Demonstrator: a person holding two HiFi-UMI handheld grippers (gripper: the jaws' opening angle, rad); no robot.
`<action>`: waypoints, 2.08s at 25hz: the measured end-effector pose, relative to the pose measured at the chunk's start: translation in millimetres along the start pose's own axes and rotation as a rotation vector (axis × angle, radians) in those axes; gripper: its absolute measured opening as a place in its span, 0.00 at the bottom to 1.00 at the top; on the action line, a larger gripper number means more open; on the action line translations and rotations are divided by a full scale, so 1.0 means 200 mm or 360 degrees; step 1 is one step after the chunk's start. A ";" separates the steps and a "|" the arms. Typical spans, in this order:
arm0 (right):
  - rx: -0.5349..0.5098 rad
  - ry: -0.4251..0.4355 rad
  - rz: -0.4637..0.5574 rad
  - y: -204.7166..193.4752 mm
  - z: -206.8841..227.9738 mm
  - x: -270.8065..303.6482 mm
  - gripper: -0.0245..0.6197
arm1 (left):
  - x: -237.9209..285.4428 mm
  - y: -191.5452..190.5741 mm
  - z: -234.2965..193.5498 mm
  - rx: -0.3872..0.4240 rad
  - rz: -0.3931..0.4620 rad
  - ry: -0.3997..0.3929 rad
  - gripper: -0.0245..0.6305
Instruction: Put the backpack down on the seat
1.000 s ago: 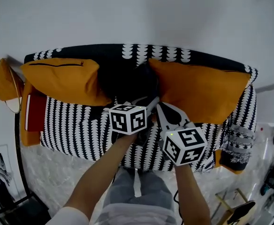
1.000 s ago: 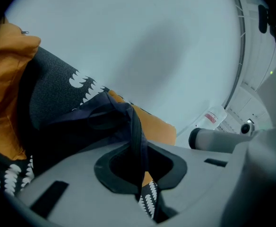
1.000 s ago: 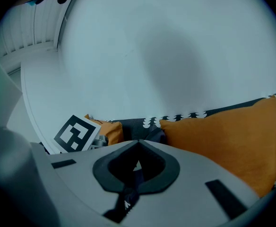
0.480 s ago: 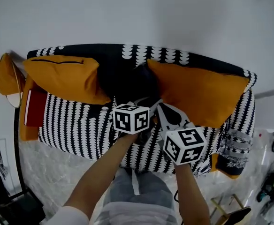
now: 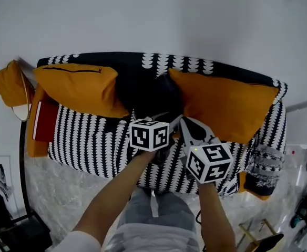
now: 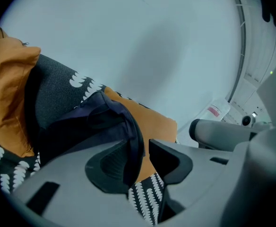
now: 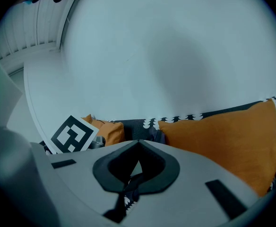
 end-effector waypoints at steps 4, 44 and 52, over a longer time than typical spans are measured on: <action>-0.0001 -0.0009 0.0014 0.00 -0.05 -0.02 0.04 | -0.06 0.00 0.03 0.0005 0.0001 -0.0010 0.23; -0.0223 -0.0012 0.0248 0.18 -0.77 -0.44 0.04 | -1.08 0.45 0.43 0.0610 0.0299 0.0250 0.07; -0.0261 -0.0006 0.0239 0.17 -0.81 -0.42 0.04 | -1.13 0.45 0.39 0.0624 0.0310 0.0297 0.04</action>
Point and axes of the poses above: the fingertips, and each gripper's own axes: x forward along the fingers, z to its right, y out of its top, the point moved 8 cm from there along -x, backward along the fingers, and after that the axes turned 15 degrees about x, right-handed, at the moved point
